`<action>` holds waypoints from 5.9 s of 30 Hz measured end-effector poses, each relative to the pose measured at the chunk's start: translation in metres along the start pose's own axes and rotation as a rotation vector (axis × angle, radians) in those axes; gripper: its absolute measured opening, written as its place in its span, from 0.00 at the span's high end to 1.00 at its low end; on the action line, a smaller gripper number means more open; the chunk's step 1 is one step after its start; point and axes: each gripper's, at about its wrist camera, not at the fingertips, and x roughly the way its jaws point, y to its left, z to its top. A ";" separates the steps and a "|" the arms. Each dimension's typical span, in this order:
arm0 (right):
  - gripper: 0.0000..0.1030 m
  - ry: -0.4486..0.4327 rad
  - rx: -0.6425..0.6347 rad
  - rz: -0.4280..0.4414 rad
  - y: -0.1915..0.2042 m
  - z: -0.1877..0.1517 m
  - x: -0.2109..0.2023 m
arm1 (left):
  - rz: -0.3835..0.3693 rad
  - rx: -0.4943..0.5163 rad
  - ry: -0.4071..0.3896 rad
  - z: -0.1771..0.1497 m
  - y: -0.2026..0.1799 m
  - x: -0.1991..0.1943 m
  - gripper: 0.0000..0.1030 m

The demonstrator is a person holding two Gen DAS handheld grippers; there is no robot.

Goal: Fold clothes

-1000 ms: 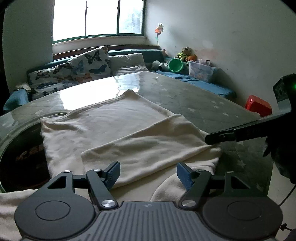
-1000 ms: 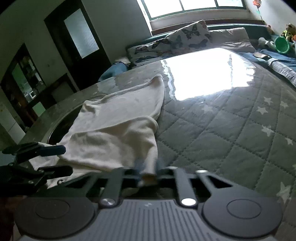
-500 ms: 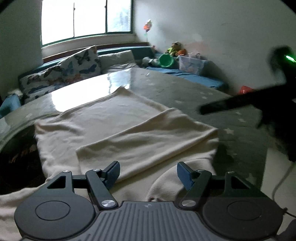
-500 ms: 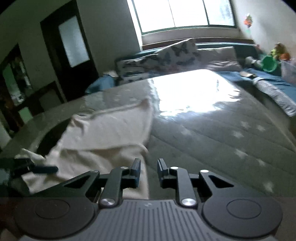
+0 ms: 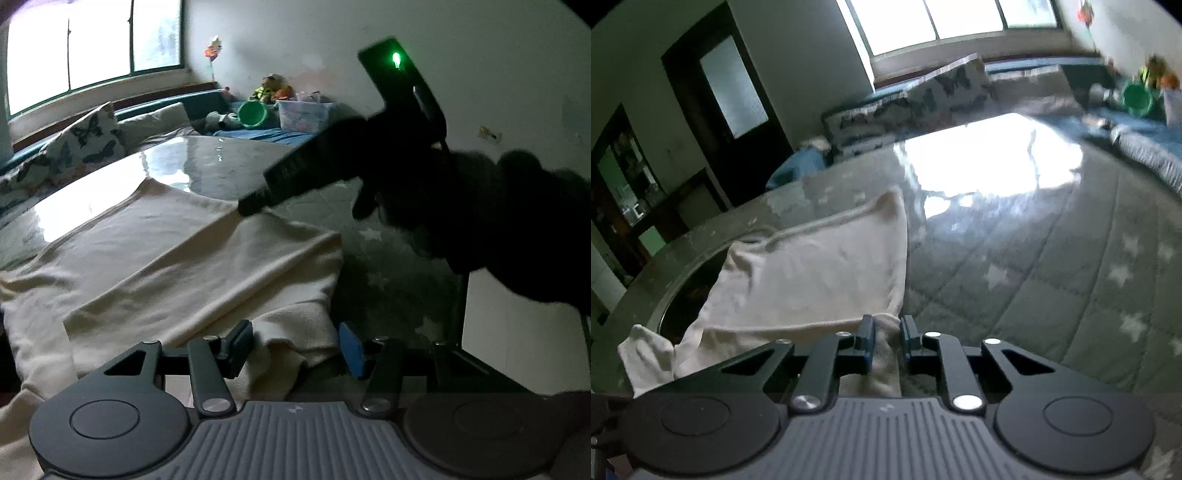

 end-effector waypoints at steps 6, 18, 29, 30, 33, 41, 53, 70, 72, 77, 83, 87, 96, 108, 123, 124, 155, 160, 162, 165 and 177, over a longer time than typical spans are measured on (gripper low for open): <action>0.97 -0.010 0.053 -0.089 -0.017 -0.003 0.007 | -0.013 0.005 0.013 -0.002 0.004 0.001 0.47; 0.88 -0.005 0.027 0.024 -0.002 -0.013 -0.001 | -0.004 0.006 0.013 -0.002 0.002 0.004 0.46; 1.00 -0.052 0.015 -0.066 -0.015 -0.018 -0.007 | -0.007 0.003 0.011 -0.003 0.004 0.003 0.45; 1.00 -0.051 0.023 -0.059 -0.017 -0.018 -0.008 | -0.006 0.002 0.010 -0.003 0.004 0.003 0.45; 0.97 -0.080 0.008 -0.002 -0.009 -0.017 -0.017 | -0.004 0.005 0.011 -0.003 0.002 0.004 0.45; 0.91 -0.037 -0.194 -0.103 0.024 -0.038 -0.009 | -0.003 0.006 0.011 -0.003 0.002 0.005 0.45; 0.91 -0.109 -0.210 -0.110 0.037 -0.039 -0.022 | 0.000 0.006 0.009 -0.003 0.000 0.006 0.42; 0.89 -0.030 -0.235 -0.055 0.042 -0.049 -0.020 | 0.067 -0.144 -0.068 0.001 0.025 -0.036 0.40; 0.89 -0.030 -0.231 -0.052 0.042 -0.048 -0.022 | 0.101 -0.181 -0.084 -0.003 0.035 -0.050 0.39; 0.83 -0.028 -0.286 -0.019 0.056 -0.046 -0.025 | 0.223 -0.308 -0.102 -0.022 0.065 -0.084 0.38; 0.81 0.000 -0.351 0.022 0.076 -0.047 -0.017 | 0.387 -0.468 -0.102 -0.051 0.099 -0.116 0.38; 0.80 0.005 -0.396 0.081 0.098 -0.041 -0.009 | 0.508 -0.558 -0.101 -0.072 0.120 -0.136 0.38; 0.80 0.078 -0.497 0.223 0.153 -0.045 0.025 | 0.728 -0.744 -0.114 -0.113 0.156 -0.174 0.38; 0.68 0.105 -0.494 0.241 0.160 -0.054 0.020 | 0.816 -0.897 -0.118 -0.138 0.188 -0.186 0.40; 0.67 0.074 -0.376 0.207 0.131 -0.052 0.000 | 0.803 -0.926 -0.179 -0.123 0.192 -0.190 0.96; 0.67 0.069 -0.366 0.203 0.128 -0.052 -0.002 | 0.792 -0.910 -0.193 -0.116 0.188 -0.190 0.96; 0.63 -0.033 -0.138 0.073 0.047 -0.042 -0.035 | 0.094 -0.427 -0.163 0.019 0.044 -0.065 0.68; 0.63 -0.039 -0.144 0.080 0.051 -0.037 -0.031 | 0.201 -0.402 -0.151 -0.004 0.066 -0.088 0.68; 0.63 -0.031 -0.155 0.087 0.054 -0.034 -0.024 | 0.267 -0.420 -0.128 -0.016 0.075 -0.097 0.68; 0.63 -0.016 -0.164 0.090 0.058 -0.029 -0.012 | 0.354 -0.455 -0.098 -0.031 0.091 -0.104 0.69; 0.63 0.033 -0.155 0.078 0.060 -0.026 0.013 | 0.332 -0.443 -0.102 -0.031 0.130 -0.093 0.71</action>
